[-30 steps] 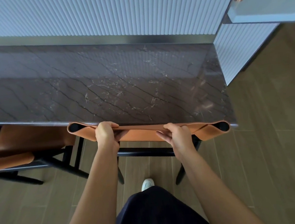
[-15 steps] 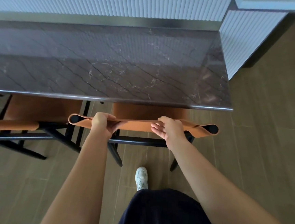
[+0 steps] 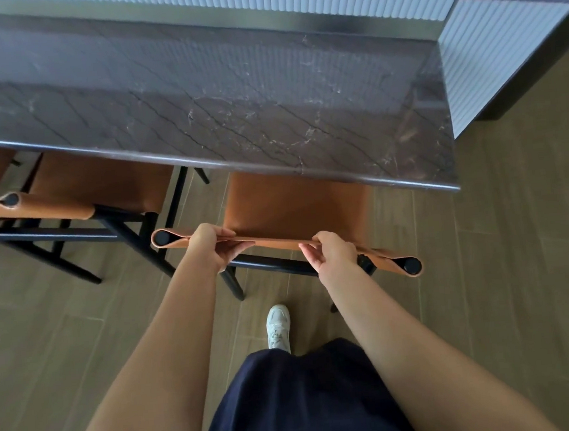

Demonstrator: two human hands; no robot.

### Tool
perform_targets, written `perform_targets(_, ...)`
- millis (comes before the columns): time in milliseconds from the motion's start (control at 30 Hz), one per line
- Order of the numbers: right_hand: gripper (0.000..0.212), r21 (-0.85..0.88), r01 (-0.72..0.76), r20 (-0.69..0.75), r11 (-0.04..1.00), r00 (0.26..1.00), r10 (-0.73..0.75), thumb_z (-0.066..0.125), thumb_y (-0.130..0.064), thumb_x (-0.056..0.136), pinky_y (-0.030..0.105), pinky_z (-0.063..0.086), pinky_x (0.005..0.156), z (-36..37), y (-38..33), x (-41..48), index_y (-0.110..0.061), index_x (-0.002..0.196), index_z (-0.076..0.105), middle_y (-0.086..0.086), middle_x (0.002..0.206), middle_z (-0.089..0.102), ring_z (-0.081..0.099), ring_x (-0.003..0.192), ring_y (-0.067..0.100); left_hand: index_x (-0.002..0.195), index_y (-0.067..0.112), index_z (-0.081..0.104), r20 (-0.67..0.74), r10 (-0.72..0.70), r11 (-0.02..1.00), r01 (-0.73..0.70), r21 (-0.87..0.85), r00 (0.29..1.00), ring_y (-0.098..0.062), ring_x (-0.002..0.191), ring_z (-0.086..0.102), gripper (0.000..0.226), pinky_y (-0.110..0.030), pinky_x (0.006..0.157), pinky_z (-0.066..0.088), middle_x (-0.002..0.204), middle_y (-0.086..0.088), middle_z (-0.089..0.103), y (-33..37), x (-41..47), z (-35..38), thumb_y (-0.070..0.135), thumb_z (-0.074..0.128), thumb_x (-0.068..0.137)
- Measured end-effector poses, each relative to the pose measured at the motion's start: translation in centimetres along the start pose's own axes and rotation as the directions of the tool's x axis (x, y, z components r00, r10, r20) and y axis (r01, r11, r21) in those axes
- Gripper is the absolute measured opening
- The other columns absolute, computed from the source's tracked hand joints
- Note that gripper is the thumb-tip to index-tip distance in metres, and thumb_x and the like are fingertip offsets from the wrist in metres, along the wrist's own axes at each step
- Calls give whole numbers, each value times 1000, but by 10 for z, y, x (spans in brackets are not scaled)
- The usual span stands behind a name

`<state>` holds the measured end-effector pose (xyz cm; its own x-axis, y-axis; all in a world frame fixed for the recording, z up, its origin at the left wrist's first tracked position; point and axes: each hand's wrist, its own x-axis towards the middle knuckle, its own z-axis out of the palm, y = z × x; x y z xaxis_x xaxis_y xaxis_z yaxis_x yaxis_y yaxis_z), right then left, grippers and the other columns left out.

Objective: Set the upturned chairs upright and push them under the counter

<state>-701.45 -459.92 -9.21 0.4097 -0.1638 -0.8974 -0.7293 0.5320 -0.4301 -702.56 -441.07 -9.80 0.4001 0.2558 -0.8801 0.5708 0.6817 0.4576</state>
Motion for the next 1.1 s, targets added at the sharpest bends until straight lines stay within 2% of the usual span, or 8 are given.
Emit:
perform_targets(100, 22, -10, -4, 45, 1000, 999, 4, 60, 8, 85, 30, 60, 53, -4, 0, 0, 2, 105, 56, 19, 89, 61, 67, 77, 27, 115, -7, 52, 73, 6, 998, -10, 62, 997, -44, 98, 64, 32, -41, 50, 59, 112, -27, 62, 0, 2, -10, -13, 38, 87)
perform_targets(233, 30, -63, -14, 119, 998, 993, 22, 67, 2, 86, 30, 60, 62, -15, 1, -2, 2, 114, 57, 16, 90, 65, 69, 76, 23, 123, -11, 53, 100, -1, 990, -14, 143, 995, -39, 85, 69, 39, -39, 56, 59, 101, -27, 67, -7, 0, -17, -7, 41, 86)
perform_targets(367, 29, -86, -13, 146, 996, 989, 25, 76, -12, 84, 34, 61, 66, -21, 2, -3, -7, 103, 54, 16, 101, 66, 72, 84, 25, 120, -10, 56, 94, 6, 990, -19, 141, 996, -38, 78, 72, 38, -38, 55, 59, 99, -27, 70, -8, 0, -19, -4, 44, 84)
perform_targets(500, 28, -15, -78, 174, 997, 982, 80, 70, -27, 89, 37, 59, 68, -26, -1, 0, -7, 100, 54, 19, 106, 63, 69, 92, 30, 104, -6, 57, 108, 9, 993, -22, 118, 994, -37, 71, 72, 25, -38, 54, 59, 86, -24, 72, -9, 2, -21, -5, 44, 83)
perform_targets(600, 19, 20, -97, 160, 995, 983, 93, 62, -20, 94, 40, 58, 69, -30, -2, 8, -5, 100, 53, 22, 107, 62, 67, 96, 35, 96, -2, 55, 98, 17, 992, -29, 119, 995, -34, 66, 72, 16, -37, 55, 59, 85, -23, 70, -12, 7, -18, -3, 44, 85)
perform_targets(733, 8, 84, -92, 170, 992, 983, 76, 53, -9, 97, 40, 54, 76, -28, 3, 13, -1, 97, 55, 23, 106, 62, 62, 108, 38, 111, 1, 53, 115, 11, 988, -29, 152, 993, -32, 72, 69, 20, -38, 59, 56, 89, -20, 68, -11, 14, -19, 7, 47, 93)
perform_targets(967, 15, 164, -95, 124, 982, 989, 75, 42, 1, 98, 44, 50, 88, -20, 3, 10, 1, 87, 52, 22, 93, 59, 58, 112, 37, 113, -2, 49, 187, -30, 980, -8, 199, 982, -31, 75, 67, 20, -36, 58, 58, 89, -22, 64, -9, 13, -24, 3, 44, 94)
perform_targets(1100, 15, 169, -86, 122, 982, 990, 66, 39, 6, 96, 46, 50, 83, -27, 13, 8, 2, 88, 50, 25, 109, 61, 57, 117, 39, 112, -5, 48, 150, -14, 985, -12, 173, 989, -33, 75, 62, 21, -33, 47, 58, 88, -22, 61, -14, 9, -27, -4, 42, 92)
